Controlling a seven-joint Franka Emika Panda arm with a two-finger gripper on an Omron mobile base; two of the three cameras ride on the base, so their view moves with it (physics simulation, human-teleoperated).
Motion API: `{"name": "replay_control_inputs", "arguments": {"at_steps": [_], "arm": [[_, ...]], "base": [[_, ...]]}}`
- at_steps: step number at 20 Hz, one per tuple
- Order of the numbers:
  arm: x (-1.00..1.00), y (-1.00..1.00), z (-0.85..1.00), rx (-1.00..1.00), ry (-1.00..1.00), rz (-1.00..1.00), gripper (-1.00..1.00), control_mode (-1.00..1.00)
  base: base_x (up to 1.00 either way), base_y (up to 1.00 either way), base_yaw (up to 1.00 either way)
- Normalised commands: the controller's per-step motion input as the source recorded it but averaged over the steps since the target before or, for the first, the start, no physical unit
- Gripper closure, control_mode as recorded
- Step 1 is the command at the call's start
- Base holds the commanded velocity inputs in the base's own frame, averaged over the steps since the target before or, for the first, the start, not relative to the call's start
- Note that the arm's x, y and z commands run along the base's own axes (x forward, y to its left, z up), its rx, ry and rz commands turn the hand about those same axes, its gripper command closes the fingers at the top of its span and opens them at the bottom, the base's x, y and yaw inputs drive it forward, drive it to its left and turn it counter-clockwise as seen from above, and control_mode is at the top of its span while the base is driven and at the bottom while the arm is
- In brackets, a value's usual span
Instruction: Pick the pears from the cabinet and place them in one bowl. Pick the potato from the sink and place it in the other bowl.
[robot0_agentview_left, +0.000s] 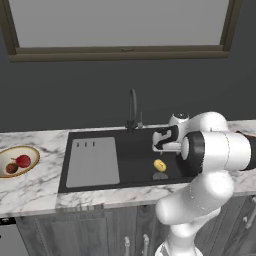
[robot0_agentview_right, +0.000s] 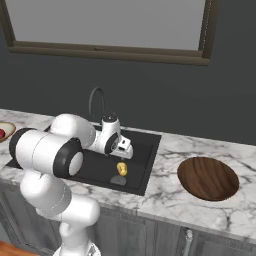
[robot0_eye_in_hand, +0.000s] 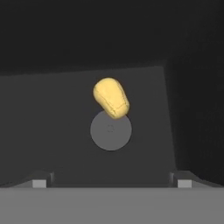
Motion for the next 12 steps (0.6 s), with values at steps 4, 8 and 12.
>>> {"name": "replay_control_inputs", "arguments": {"at_steps": [4,8,12], "arm": [[0.42,-0.01,-0.16,0.0,-0.03,0.06,-1.0,-1.0],[0.44,-0.03,-0.07,0.0,-0.04,0.05,-1.0,-1.0],[0.44,0.0,-0.16,0.0,0.0,0.03,-1.0,-1.0]], "base": [[0.0,0.0,0.0],[0.0,0.0,0.0],[0.0,0.0,0.0]]}}
